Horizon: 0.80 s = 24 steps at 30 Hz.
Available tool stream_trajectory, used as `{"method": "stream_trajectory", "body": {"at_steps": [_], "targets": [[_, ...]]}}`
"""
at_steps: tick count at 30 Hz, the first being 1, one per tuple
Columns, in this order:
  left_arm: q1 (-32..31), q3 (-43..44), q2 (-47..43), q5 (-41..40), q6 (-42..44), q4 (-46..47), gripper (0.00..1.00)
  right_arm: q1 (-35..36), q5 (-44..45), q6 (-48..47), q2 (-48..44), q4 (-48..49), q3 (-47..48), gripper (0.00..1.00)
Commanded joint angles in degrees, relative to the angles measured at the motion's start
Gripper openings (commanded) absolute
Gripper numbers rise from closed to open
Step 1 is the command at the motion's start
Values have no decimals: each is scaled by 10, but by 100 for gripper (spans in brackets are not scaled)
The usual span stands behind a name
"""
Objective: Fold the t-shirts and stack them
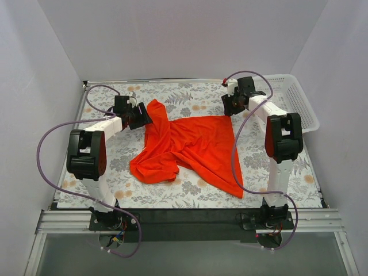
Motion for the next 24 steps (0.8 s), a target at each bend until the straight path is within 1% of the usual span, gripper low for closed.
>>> {"method": "stream_trajectory", "body": {"at_steps": [1,7,10,11,13,14,15,16,17,18,19,20,22,24], "targets": [[0,37,10,12,0,8,53,2,34,12,16,-5,27,44],[0,54,34,22,0,7,52,3,27,9,47,-12,33,43],[0,58,41,24,-2,6,52,1,17,7,53,-12,28,38],[0,63,44,24,-2,6,51,1,12,7,53,-12,27,33],[0,68,56,22,-2,3,49,2,5,7,53,-13,26,28],[0,77,60,22,-2,1,46,2,3,7,53,-13,25,22],[0,81,64,21,-1,-1,40,1,-2,8,52,-13,25,19],[0,83,69,22,0,-2,31,-1,-4,7,48,-13,24,15],[0,86,68,21,0,-2,25,-2,-9,7,46,-13,24,9],[-1,86,66,19,2,-1,17,-4,-15,7,42,-13,24,5],[0,86,63,12,2,-1,10,-5,-18,6,36,-13,24,1],[0,85,49,9,5,-1,0,-8,-20,5,31,-13,23,1],[0,75,26,-10,15,1,0,-13,-36,-2,9,-13,20,1],[0,56,-24,-28,21,4,0,-25,-63,-10,-13,-13,13,1]]}}
